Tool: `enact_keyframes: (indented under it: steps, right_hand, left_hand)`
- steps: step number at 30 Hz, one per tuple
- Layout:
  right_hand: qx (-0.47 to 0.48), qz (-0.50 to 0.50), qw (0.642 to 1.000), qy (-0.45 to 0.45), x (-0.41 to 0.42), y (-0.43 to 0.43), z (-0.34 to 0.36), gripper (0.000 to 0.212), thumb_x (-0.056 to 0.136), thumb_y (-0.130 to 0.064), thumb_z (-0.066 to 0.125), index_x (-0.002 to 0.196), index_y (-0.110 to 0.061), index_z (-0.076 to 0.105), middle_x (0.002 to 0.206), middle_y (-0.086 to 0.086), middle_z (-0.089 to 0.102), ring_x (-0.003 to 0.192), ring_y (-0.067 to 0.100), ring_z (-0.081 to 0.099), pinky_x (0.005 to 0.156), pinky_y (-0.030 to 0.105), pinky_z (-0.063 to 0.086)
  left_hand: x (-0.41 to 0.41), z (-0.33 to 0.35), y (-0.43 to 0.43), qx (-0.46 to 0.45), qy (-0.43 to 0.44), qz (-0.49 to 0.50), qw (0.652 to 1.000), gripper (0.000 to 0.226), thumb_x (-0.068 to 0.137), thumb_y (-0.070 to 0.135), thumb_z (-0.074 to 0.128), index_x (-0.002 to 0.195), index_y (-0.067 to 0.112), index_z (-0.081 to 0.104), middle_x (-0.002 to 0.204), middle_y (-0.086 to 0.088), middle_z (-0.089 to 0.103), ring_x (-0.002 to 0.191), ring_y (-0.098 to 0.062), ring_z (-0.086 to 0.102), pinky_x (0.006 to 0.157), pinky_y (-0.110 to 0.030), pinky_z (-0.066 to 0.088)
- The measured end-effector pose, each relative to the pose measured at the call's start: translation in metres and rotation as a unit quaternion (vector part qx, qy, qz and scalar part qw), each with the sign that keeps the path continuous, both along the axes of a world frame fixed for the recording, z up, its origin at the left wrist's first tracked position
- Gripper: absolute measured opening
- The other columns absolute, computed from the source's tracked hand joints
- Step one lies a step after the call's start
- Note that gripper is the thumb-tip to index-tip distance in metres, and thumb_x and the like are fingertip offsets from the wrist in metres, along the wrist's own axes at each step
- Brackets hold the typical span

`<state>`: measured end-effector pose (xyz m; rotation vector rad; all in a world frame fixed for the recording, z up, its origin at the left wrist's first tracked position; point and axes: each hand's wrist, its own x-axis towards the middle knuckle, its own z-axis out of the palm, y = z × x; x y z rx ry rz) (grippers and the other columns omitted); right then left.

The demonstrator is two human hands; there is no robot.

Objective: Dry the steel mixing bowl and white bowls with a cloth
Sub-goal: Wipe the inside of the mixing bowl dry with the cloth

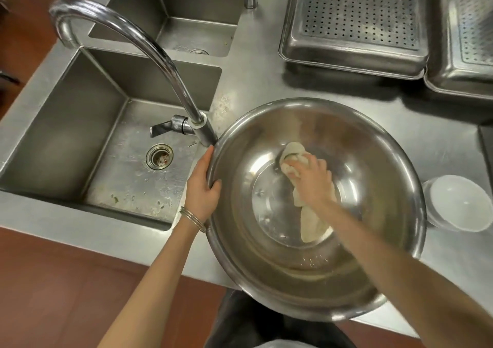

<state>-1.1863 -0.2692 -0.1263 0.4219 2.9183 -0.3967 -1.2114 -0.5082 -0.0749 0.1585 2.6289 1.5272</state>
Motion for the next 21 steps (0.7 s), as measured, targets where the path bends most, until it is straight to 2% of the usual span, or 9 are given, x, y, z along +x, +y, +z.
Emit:
enact_keyframes:
  steps: [3, 6, 8, 10, 12, 14, 17, 19, 21]
  right_hand:
    - [0.007, 0.185, 0.983, 0.006, 0.032, -0.046, -0.007, 0.057, 0.081, -0.009, 0.058, 0.127, -0.042, 0.048, 0.144, 0.003, 0.033, 0.123, 0.029, 0.033, 0.093, 0.041, 0.032]
    - [-0.122, 0.365, 0.919, -0.085, 0.080, -0.049, 0.000, 0.040, 0.088, -0.024, 0.056, 0.125, -0.039, 0.052, 0.143, 0.004, 0.037, 0.128, 0.027, 0.033, 0.096, 0.042, 0.033]
    - [-0.129, 0.424, 0.885, -0.139, 0.087, -0.024, 0.012, 0.034, 0.090, -0.029, 0.055, 0.122, -0.039, 0.055, 0.140, 0.002, 0.042, 0.124, 0.026, 0.039, 0.096, 0.041, 0.037]
    - [-0.095, 0.395, 0.908, -0.106, 0.076, 0.001, 0.016, 0.034, 0.090, -0.029, 0.055, 0.121, -0.041, 0.056, 0.139, -0.001, 0.043, 0.121, 0.025, 0.041, 0.097, 0.040, 0.036]
    - [-0.077, 0.264, 0.961, -0.020, 0.051, 0.014, 0.021, 0.034, 0.090, -0.030, 0.055, 0.122, -0.040, 0.056, 0.137, 0.002, 0.044, 0.121, 0.029, 0.040, 0.097, 0.040, 0.034]
    - [-0.031, 0.127, 0.991, 0.023, 0.024, 0.015, 0.019, 0.035, 0.091, -0.030, 0.053, 0.125, -0.036, 0.053, 0.135, 0.006, 0.042, 0.117, 0.032, 0.040, 0.092, 0.042, 0.038]
    - [0.062, 0.028, 0.998, -0.014, 0.004, 0.006, 0.005, 0.044, 0.091, -0.037, 0.050, 0.134, -0.032, 0.040, 0.139, 0.008, 0.035, 0.115, 0.032, 0.037, 0.087, 0.046, 0.041]
    - [0.078, 0.004, 0.997, -0.013, 0.006, -0.003, -0.005, 0.047, 0.088, -0.040, 0.052, 0.133, -0.031, 0.039, 0.140, 0.009, 0.033, 0.114, 0.031, 0.037, 0.087, 0.045, 0.040]
    - [0.070, 0.054, 0.996, 0.003, 0.016, -0.018, -0.008, 0.046, 0.084, -0.040, 0.058, 0.128, -0.035, 0.046, 0.138, 0.008, 0.037, 0.114, 0.031, 0.038, 0.087, 0.044, 0.038]
  left_hand:
    - [-0.003, -0.001, 0.000, 0.005, 0.011, -0.007, 1.000, 0.070, 0.076, -0.013, 0.052, 0.140, 0.008, 0.033, 0.132, 0.010, 0.037, 0.119, 0.007, 0.034, 0.095, 0.003, 0.023]
    - [-0.008, 0.001, 0.000, 0.000, -0.005, -0.006, 1.000, 0.071, 0.077, -0.013, 0.051, 0.141, 0.012, 0.032, 0.133, 0.008, 0.041, 0.122, -0.005, 0.039, 0.095, 0.000, 0.027]
    - [-0.014, 0.003, -0.001, -0.011, -0.014, -0.017, 1.000, 0.071, 0.078, -0.010, 0.052, 0.141, 0.015, 0.032, 0.135, 0.001, 0.044, 0.122, -0.009, 0.039, 0.095, -0.006, 0.029]
    - [-0.024, 0.006, -0.002, -0.021, -0.011, -0.043, 0.999, 0.070, 0.078, -0.001, 0.055, 0.142, 0.015, 0.032, 0.139, -0.004, 0.044, 0.124, -0.013, 0.041, 0.097, -0.011, 0.030]
    - [-0.031, 0.012, -0.005, -0.026, -0.017, -0.066, 0.997, 0.072, 0.081, 0.010, 0.063, 0.144, 0.015, 0.029, 0.143, -0.004, 0.040, 0.129, -0.014, 0.039, 0.100, -0.012, 0.029]
    - [-0.018, 0.019, -0.013, -0.003, -0.061, -0.058, 0.996, 0.080, 0.081, 0.018, 0.069, 0.145, 0.016, 0.021, 0.143, 0.011, 0.032, 0.127, 0.000, 0.034, 0.098, -0.003, 0.025]
    - [0.047, 0.017, -0.020, 0.043, -0.110, 0.010, 0.993, 0.090, 0.080, 0.012, 0.070, 0.147, 0.022, 0.011, 0.146, 0.015, 0.023, 0.130, 0.004, 0.028, 0.107, -0.015, 0.026]
    - [0.089, 0.012, -0.011, 0.082, -0.115, 0.053, 0.989, 0.089, 0.081, -0.002, 0.063, 0.147, 0.020, 0.008, 0.147, 0.015, 0.017, 0.127, 0.018, 0.019, 0.102, -0.002, 0.022]
    - [0.099, 0.004, -0.003, 0.114, -0.107, 0.089, 0.984, 0.085, 0.080, -0.012, 0.054, 0.146, 0.019, 0.009, 0.142, 0.019, 0.018, 0.117, 0.031, 0.017, 0.092, 0.007, 0.022]
